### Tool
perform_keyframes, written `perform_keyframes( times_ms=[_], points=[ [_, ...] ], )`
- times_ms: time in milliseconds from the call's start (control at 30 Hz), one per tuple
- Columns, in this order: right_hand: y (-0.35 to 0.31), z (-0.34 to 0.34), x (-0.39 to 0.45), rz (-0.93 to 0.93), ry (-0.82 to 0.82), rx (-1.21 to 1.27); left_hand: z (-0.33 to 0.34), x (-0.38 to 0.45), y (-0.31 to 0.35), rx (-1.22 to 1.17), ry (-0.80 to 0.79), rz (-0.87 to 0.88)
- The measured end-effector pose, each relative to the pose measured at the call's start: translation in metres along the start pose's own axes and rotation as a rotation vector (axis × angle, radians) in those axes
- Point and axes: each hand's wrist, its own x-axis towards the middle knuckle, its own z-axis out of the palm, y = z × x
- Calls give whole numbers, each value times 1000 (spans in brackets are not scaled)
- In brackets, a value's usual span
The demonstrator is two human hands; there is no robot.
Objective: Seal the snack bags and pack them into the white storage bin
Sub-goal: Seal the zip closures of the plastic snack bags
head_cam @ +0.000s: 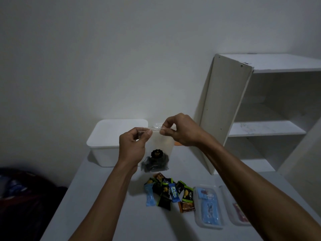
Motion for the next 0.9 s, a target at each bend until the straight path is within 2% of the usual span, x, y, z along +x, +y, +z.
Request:
perform_keyframes(
  times_ms=[467,633,767,900],
  points=[
    [12,-5,3,11,39,75,-8,6,6,-41,24,-18],
    [18,-4,2,82,32,279,-11,9,8,-76,48,-34],
    [22,5,-1,112,114,344,-12,9,8,-84,38,-45],
    [24,13,-2,187,134,532,-12,12,8,-118,41,-80]
  ],
)
